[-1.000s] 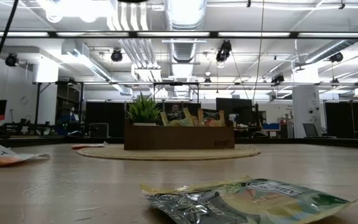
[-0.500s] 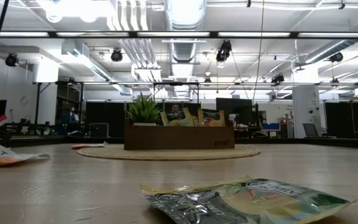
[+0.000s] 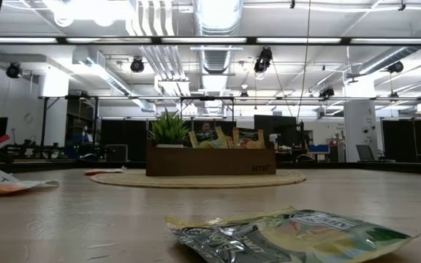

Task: Pick & Place Tea
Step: Put the yellow tea bag into the middle section of the wooden organizer

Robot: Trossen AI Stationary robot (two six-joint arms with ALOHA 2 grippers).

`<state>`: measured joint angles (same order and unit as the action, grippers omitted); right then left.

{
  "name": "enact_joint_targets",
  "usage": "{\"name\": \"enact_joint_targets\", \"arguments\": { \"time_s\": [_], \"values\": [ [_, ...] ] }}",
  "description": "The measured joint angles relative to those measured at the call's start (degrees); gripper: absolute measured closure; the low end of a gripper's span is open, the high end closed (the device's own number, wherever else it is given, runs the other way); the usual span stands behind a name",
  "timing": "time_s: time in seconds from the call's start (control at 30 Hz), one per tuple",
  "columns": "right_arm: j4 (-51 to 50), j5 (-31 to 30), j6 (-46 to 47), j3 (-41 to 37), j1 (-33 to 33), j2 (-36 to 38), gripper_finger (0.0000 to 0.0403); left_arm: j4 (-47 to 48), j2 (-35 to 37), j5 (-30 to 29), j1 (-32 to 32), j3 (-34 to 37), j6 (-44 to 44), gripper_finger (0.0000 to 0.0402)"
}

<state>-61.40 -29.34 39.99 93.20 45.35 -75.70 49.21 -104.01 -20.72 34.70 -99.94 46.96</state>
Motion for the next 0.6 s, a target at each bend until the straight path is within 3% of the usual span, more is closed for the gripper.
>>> {"name": "enact_joint_targets", "arguments": {
  "time_s": [0.33, 0.47, 0.6],
  "values": [
    [2.0, 6.0, 7.1, 6.8, -1.3, -14.2, 0.0233, 9.0, 0.8, -3.1, 4.6, 0.0, 0.5, 0.0314],
    [1.7, 7.1, 8.3, 10.5, -1.8, -20.9, 0.0207, 12.6, 2.0, -10.1, 7.5, 0.0, 2.9, 0.0314],
    [1.6, 12.1, 8.1, 14.2, -3.2, -27.5, 0.0195, 15.8, 3.5, -13.5, 10.5, 0.0, 5.5, 0.0314]
  ]
}}
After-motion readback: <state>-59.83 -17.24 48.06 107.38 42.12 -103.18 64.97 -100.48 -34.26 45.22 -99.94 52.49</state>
